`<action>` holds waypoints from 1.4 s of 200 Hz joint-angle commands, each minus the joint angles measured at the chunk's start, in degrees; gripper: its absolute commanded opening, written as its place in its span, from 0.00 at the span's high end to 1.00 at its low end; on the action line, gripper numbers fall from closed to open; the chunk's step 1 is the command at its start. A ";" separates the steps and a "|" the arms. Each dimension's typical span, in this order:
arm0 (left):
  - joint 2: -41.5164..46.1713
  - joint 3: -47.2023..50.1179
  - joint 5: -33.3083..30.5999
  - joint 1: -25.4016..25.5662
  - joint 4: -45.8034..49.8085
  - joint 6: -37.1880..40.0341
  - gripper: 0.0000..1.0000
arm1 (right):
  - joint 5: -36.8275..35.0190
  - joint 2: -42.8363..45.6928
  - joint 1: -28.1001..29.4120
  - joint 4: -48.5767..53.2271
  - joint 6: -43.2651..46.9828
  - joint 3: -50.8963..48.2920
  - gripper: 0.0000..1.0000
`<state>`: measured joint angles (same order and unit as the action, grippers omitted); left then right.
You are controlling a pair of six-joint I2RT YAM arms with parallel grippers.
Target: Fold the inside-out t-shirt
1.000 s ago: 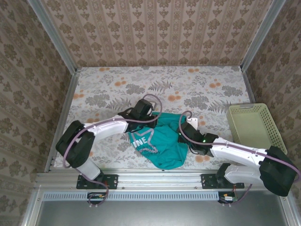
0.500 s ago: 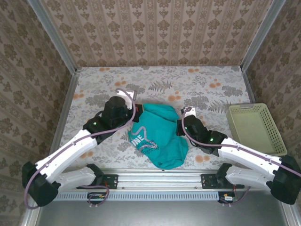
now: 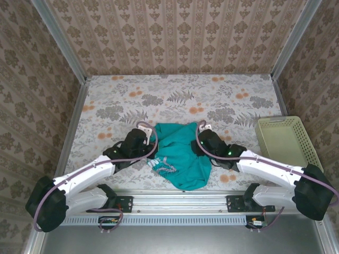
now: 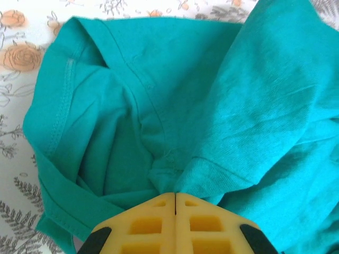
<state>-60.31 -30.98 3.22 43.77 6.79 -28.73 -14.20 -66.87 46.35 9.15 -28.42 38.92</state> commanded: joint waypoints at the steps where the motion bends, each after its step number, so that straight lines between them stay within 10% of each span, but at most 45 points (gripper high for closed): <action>1: 1.14 -0.87 0.42 -0.53 -1.68 -0.47 1.00 | 6.41 -3.46 0.64 -2.46 1.02 3.88 0.64; 112: 3.85 1.70 4.31 -0.40 -4.56 -0.10 1.00 | -1.12 -21.14 -0.38 3.06 1.35 15.69 0.44; 169: 6.25 1.64 3.47 -0.28 -3.24 1.65 1.00 | 0.58 -20.69 -1.72 5.53 5.63 21.23 1.00; 240: 10.20 2.19 5.82 -0.09 -3.34 4.14 1.00 | 10.75 -7.08 -0.85 7.73 4.25 17.98 1.00; 280: 7.62 0.75 0.29 -0.44 -0.70 3.41 1.00 | 11.86 -13.44 -5.46 7.39 5.99 21.94 1.00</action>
<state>-50.24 -29.39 6.79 43.77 3.62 -26.28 -4.78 -75.31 44.25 15.29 -23.73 58.19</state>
